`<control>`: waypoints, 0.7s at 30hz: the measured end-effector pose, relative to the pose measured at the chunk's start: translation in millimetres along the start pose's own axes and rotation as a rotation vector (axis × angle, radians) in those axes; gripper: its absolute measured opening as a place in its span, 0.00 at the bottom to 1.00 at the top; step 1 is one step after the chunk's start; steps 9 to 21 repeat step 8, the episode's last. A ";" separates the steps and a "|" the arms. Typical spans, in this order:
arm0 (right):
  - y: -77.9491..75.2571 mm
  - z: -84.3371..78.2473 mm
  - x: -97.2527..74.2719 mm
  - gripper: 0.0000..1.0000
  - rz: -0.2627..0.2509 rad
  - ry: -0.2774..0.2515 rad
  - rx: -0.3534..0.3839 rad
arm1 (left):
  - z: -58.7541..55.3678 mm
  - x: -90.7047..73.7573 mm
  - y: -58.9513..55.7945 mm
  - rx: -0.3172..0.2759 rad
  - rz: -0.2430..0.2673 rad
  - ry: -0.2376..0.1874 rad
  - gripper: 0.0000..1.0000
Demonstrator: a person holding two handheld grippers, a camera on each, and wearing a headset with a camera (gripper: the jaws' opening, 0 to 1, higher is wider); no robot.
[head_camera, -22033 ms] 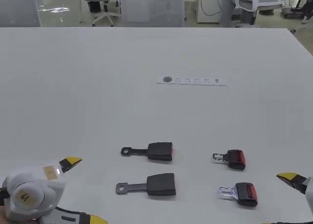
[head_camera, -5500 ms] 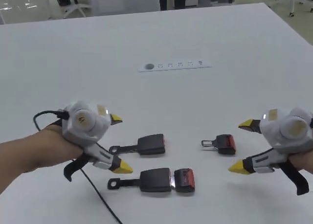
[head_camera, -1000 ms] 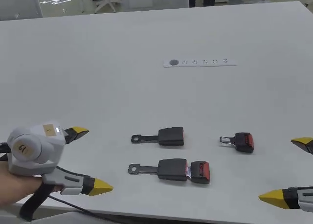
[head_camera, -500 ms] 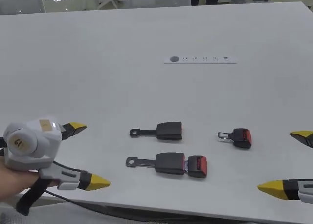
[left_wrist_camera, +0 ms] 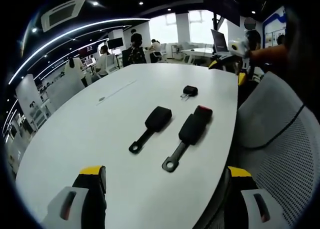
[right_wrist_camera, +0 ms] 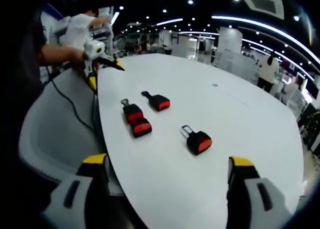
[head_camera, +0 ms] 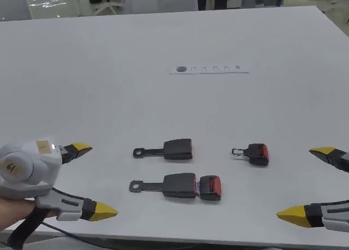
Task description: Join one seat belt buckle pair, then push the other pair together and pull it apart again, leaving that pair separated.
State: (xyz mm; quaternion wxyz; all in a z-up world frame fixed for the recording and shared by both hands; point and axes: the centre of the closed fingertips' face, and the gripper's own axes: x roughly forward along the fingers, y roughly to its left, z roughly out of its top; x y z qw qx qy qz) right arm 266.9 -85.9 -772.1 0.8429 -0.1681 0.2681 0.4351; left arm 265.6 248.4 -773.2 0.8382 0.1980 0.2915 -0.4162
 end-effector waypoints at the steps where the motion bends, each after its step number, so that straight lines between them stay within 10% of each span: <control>1: -0.6 0.7 -0.2 1.00 -0.002 0.000 0.000 | 0.7 1.4 -0.4 0.002 -0.001 -0.003 1.00; 21: -1.0 8.0 2.7 1.00 -0.014 -0.002 -0.004 | 4.7 2.3 -4.7 -0.008 -0.002 -0.022 1.00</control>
